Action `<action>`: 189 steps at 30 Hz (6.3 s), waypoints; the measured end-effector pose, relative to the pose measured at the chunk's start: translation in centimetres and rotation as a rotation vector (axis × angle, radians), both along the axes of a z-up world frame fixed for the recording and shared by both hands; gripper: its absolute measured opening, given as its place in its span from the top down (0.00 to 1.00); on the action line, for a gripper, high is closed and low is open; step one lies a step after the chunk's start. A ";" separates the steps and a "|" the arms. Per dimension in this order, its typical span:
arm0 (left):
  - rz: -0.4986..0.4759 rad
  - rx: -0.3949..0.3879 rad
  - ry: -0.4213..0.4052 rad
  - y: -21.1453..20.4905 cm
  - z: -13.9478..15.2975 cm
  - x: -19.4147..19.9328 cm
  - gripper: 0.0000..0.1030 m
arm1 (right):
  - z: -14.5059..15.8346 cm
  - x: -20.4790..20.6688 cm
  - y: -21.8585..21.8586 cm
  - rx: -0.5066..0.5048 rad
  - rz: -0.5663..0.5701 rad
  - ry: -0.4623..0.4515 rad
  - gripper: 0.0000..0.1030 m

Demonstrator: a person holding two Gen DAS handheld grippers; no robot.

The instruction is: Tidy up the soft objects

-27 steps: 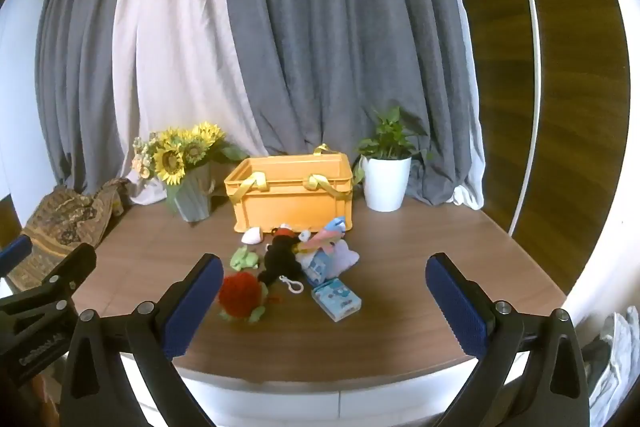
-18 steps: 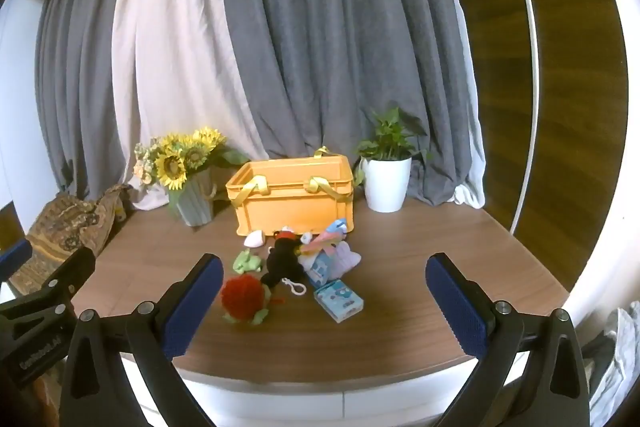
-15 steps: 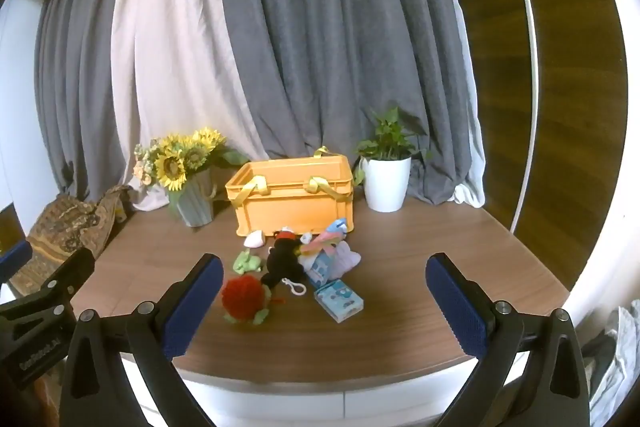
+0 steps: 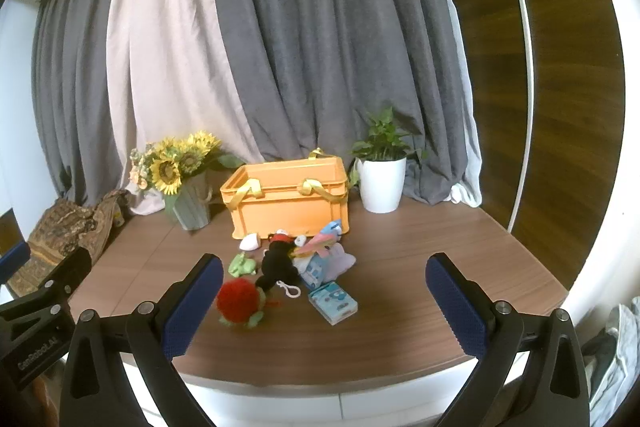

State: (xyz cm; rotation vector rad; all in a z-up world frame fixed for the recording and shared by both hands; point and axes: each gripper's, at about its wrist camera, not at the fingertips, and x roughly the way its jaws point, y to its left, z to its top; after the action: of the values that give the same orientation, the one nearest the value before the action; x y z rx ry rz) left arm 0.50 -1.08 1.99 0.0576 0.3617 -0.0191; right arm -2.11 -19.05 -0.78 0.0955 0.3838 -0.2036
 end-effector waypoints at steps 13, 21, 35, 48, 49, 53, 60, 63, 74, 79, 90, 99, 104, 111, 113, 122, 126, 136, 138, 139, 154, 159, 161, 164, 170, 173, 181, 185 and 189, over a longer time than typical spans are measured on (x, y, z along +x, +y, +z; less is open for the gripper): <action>-0.002 -0.007 -0.005 -0.3 -0.1 -0.1 0.00 | 0.2 -0.1 -0.1 0.001 0.000 -0.001 0.00; -0.004 -0.013 -0.003 -0.4 -0.2 -0.2 0.00 | 0.5 -0.1 -0.1 0.002 -0.001 -0.004 0.00; -0.008 -0.017 -0.004 -0.6 -0.4 -0.4 0.00 | 0.4 -0.2 0.1 0.000 0.002 -0.006 0.00; -0.008 -0.018 -0.006 -0.4 -0.6 -0.5 0.00 | 0.4 -0.2 0.4 0.000 0.002 -0.007 0.00; -0.008 -0.019 -0.006 -0.4 -0.6 -0.5 0.00 | 0.4 -0.2 0.4 -0.001 0.002 -0.006 0.00; -0.009 -0.020 -0.004 -0.4 -0.6 -0.5 0.00 | 0.4 -0.1 0.8 -0.002 0.005 -0.005 0.00; -0.028 -0.046 0.033 -0.6 -0.8 0.3 0.00 | 0.3 0.4 0.8 0.005 0.016 0.007 0.00; -0.036 -0.051 0.072 -0.8 -1.7 0.8 0.00 | -0.1 0.6 0.5 0.013 0.027 0.020 0.00; -0.094 -0.049 0.182 -2.1 -6.7 4.6 0.00 | -3.9 3.7 -0.6 0.032 0.040 0.123 0.00; -0.128 -0.022 0.215 -3.1 -9.5 8.2 0.00 | -6.3 6.6 -1.3 0.038 0.037 0.181 0.00; -0.223 -0.029 0.348 -5.0 -15.9 17.0 0.03 | -11.8 14.7 -2.6 -0.013 0.024 0.323 0.00; -0.192 -0.022 0.460 -6.4 -20.3 20.6 0.12 | -16.8 19.4 -4.4 -0.007 0.040 0.452 0.01; -0.142 -0.018 0.480 -7.2 -21.3 21.8 0.15 | -18.8 21.2 -5.1 0.003 0.098 0.496 0.01; -0.087 -0.023 0.506 -7.9 -22.6 23.2 0.28 | -20.3 22.9 -5.7 0.009 0.165 0.522 0.09; -0.082 -0.022 0.513 -8.0 -22.9 23.5 0.35 | -20.7 23.1 -5.8 0.022 0.176 0.531 0.12; -0.079 -0.035 0.534 -8.1 -23.3 24.0 0.63 | -21.1 23.4 -5.5 0.015 0.228 0.554 0.41; -0.092 -0.026 0.512 -8.3 -22.5 23.7 0.64 | -20.8 23.4 -5.5 0.018 0.227 0.561 0.42; -0.133 -0.028 0.424 -8.3 -18.5 22.7 0.65 | -17.4 22.7 -5.4 0.034 0.228 0.503 0.42; -0.140 -0.035 0.401 -8.1 -17.4 22.6 0.65 | -16.4 22.5 -5.2 0.035 0.226 0.480 0.42; -0.142 -0.035 0.392 -8.1 -17.0 22.5 0.65 | -15.9 22.5 -5.1 0.036 0.225 0.470 0.42; -0.175 -0.043 0.233 -6.6 -10.1 23.6 0.65 | -9.0 22.8 -4.3 0.024 0.186 0.271 0.42; -0.192 -0.034 0.192 -6.1 -8.0 24.6 0.65 | -7.1 23.5 -4.0 0.026 0.173 0.217 0.42; -0.196 -0.034 0.179 -6.0 -7.3 25.0 0.65 | -6.5 23.8 -3.9 0.027 0.170 0.196 0.42; -0.205 -0.035 0.151 -5.9 -6.1 25.9 0.65 | -5.5 24.3 -3.8 0.029 0.164 0.164 0.42; -0.219 -0.032 0.101 -5.9 -4.0 27.6 0.65 | -3.7 25.6 -3.8 0.036 0.144 0.099 0.42; -0.229 -0.037 0.084 -6.1 -3.3 28.5 0.65 | -2.8 26.2 -3.9 0.033 0.134 0.066 0.42; -0.248 -0.045 0.035 -6.5 -1.4 31.5 0.65 | -0.7 28.4 -4.4 0.016 0.106 -0.016 0.42; -0.257 -0.050 0.018 -6.8 -0.7 33.1 0.65 | 0.0 29.8 -4.6 0.017 0.103 -0.038 0.42; -0.262 -0.049 0.000 -7.1 -0.4 34.6 0.65 | 0.6 31.2 -4.9 0.016 0.101 -0.058 0.42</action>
State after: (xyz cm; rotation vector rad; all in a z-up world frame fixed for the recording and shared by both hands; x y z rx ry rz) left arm 35.12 -8.21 1.64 0.0565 0.3517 -0.2868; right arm 29.08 -23.93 -0.19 0.0973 0.3311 -0.0981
